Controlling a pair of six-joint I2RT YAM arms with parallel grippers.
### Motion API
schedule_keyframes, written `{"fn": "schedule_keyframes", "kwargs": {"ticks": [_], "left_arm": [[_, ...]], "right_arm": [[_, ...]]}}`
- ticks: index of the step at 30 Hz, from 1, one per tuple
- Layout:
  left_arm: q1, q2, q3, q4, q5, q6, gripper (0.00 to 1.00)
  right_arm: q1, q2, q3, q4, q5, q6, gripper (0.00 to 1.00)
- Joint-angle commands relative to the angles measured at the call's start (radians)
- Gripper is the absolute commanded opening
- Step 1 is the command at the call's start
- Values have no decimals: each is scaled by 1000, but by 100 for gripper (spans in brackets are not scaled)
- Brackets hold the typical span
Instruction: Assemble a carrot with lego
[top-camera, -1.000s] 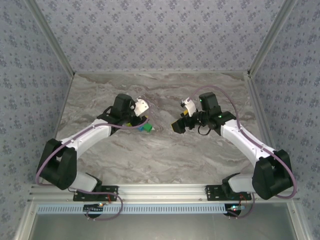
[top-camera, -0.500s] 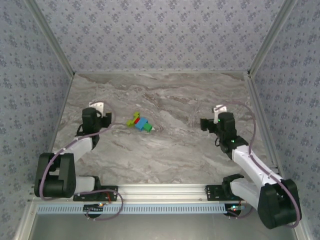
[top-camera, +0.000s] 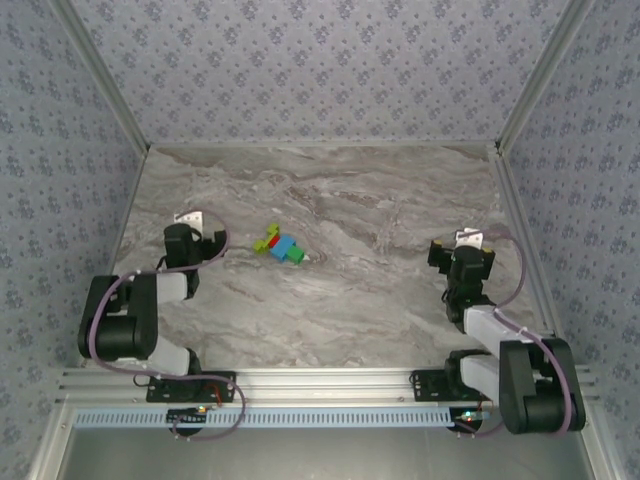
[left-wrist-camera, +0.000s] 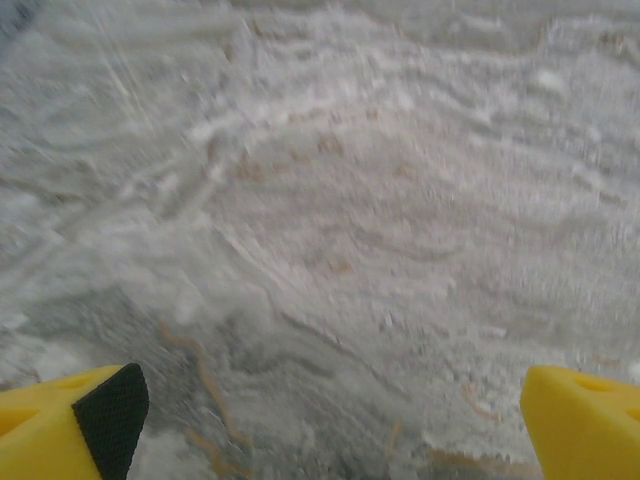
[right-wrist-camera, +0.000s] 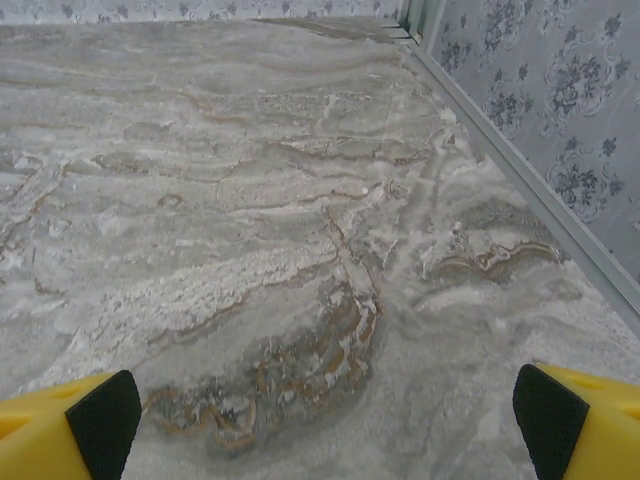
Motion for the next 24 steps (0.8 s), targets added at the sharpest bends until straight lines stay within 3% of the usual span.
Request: {"fn": "schedule_keyframes", "kwargs": {"ticks": [1,6,15,18,21,24], "left_arm": [[5,6,-5,125,38,2,97],[6,15,2,117,18,-7,97],[6,17,2,118,11,-12,97],[7,18,2,117,11,-12,97],[7,18,4,117,11,-12,97],[6,18,4,117,12,-13,97]], "right_arm": [[-9,64,19,155,-42,-21,100],[-11,148,64,188,-125,-56,100],[-11,105,36,181,-168,-19,100],[-56,114,39,181,-182,-1,100],[-82,165,53,227,-203,-6,100],[-72,331,60,385,-214,-36,100]]}}
